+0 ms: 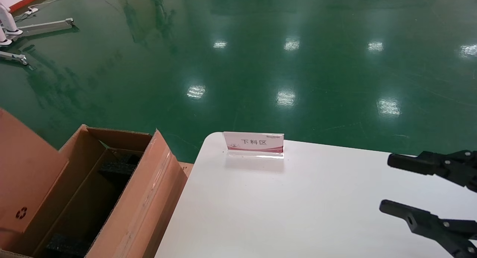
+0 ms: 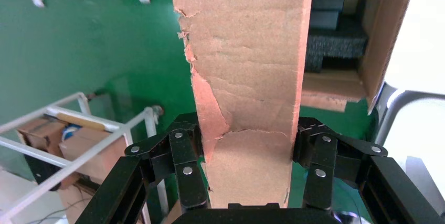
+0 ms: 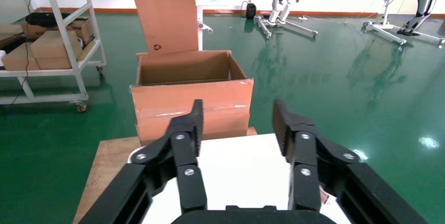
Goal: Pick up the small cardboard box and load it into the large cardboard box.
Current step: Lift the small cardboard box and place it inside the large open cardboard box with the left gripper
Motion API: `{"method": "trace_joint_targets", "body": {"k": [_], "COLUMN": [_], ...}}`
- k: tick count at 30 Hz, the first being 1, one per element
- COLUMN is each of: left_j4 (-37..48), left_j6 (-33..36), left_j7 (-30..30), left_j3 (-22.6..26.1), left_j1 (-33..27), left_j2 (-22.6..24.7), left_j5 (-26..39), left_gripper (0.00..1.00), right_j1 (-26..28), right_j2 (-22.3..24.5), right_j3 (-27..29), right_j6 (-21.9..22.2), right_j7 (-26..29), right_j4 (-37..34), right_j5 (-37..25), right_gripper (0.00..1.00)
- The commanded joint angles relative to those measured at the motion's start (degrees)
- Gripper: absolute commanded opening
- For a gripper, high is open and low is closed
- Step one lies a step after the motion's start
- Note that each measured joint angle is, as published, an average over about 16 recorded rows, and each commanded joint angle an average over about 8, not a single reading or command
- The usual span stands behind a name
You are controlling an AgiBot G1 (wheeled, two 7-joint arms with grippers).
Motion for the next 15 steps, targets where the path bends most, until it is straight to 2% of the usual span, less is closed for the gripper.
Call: {"method": "trace_joint_targets", "body": {"k": [1, 15], "left_j4": [1.46, 10.79], "left_j6": [0.01, -2.65], "left_j7": [1.51, 12.92], "left_j3": [0.97, 1.94], "left_j1": [0.58, 6.42], "left_j2": [-0.96, -3.35], "left_j5": [-0.05, -2.25], "left_gripper": [0.00, 0.00], "right_j1": [0.00, 0.00], "right_j2": [0.00, 0.00], "right_j3": [0.00, 0.00], "right_j6": [0.00, 0.00], "right_j7": [0.00, 0.00], "right_j4": [0.00, 0.00], "right_j5": [0.00, 0.00], "right_gripper": [1.00, 1.00]}}
